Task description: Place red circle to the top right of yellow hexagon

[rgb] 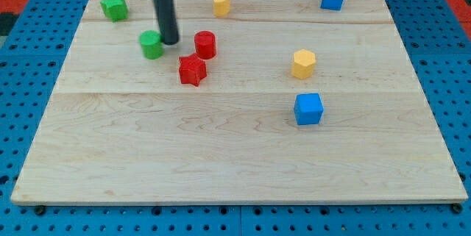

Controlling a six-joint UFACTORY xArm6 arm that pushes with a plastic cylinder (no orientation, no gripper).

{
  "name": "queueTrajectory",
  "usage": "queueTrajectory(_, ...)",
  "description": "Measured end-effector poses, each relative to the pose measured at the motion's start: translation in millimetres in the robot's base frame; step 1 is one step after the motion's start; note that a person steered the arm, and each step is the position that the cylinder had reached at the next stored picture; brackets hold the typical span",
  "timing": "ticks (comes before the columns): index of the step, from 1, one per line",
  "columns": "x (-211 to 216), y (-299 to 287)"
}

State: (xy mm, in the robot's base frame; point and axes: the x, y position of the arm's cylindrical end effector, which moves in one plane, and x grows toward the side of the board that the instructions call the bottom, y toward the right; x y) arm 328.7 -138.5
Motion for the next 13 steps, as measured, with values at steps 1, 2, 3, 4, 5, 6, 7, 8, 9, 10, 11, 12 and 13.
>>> queueTrajectory(1,1.7,-46.6)
queueTrajectory(2,21.6,-76.2)
queueTrajectory(3,30.5,-66.4)
queueTrajectory(4,5.1,-39.4)
queueTrajectory(5,7.6,-3.6)
queueTrajectory(6,7.6,71.7)
queueTrajectory(7,12.9,125.2)
queueTrajectory(8,18.3,160.6)
queueTrajectory(9,25.2,205.8)
queueTrajectory(10,25.2,249.0)
queueTrajectory(11,25.2,276.5)
queueTrajectory(12,25.2,280.0)
queueTrajectory(13,24.3,280.0)
